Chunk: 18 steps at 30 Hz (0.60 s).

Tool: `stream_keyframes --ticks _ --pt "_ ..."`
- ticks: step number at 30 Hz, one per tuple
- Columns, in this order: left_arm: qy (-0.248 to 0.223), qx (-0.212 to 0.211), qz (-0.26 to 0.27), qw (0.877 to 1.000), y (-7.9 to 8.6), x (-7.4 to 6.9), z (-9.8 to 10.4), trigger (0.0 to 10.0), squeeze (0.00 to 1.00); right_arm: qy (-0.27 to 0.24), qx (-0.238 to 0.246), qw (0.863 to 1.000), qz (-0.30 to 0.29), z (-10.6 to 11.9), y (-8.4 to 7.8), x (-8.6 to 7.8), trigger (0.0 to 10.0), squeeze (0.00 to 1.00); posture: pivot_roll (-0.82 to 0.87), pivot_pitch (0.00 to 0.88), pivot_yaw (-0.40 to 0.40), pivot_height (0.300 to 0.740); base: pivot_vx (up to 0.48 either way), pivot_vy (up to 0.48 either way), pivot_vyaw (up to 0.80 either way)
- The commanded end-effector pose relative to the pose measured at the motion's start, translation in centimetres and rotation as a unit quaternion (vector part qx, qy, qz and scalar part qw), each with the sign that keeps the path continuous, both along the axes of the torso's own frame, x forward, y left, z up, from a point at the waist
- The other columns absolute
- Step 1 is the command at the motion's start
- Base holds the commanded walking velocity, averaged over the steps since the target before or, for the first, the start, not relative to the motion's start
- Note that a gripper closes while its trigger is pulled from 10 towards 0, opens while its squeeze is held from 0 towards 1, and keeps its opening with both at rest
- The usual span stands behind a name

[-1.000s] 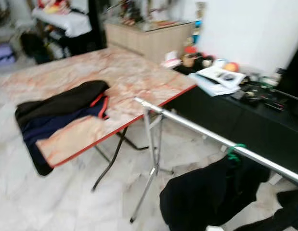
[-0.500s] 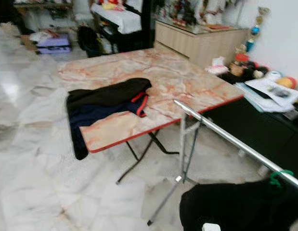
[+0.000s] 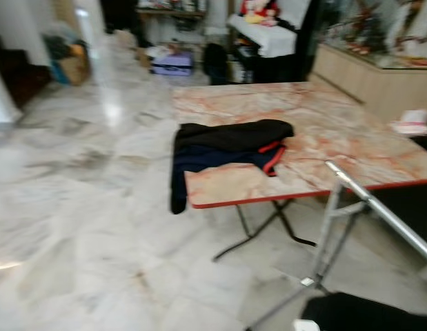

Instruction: Hang hanger

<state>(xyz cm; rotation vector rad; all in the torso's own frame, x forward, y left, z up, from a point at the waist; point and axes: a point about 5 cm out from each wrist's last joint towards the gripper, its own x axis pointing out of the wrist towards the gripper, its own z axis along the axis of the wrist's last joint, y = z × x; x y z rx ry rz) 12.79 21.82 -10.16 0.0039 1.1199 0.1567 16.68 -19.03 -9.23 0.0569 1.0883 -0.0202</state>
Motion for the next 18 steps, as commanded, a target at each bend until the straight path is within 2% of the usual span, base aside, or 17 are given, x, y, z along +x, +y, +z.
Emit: stream_keyframes --ticks 1,8,18 --pt "0.001 0.001 -0.005 1.000 0.06 0.17 0.06 10.0 0.00 -0.007 0.009 1.000 0.005 0.16 0.78 0.57 10.0 0.00 0.13 0.000 -0.017 0.740 0.000 0.000 0.80" --pt "0.003 0.001 -0.010 1.000 -0.12 0.16 0.02 10.0 0.00 -0.014 0.013 1.000 -0.007 0.18 0.74 0.58 10.0 0.00 0.12 0.000 -0.019 0.740 0.000 0.000 0.75" --pt "0.003 0.000 -0.009 1.000 -0.10 0.15 0.02 10.0 0.00 -0.009 0.018 1.000 -0.017 0.11 0.77 0.46 10.0 0.00 0.13 0.000 -0.020 0.740 0.000 0.000 0.00"
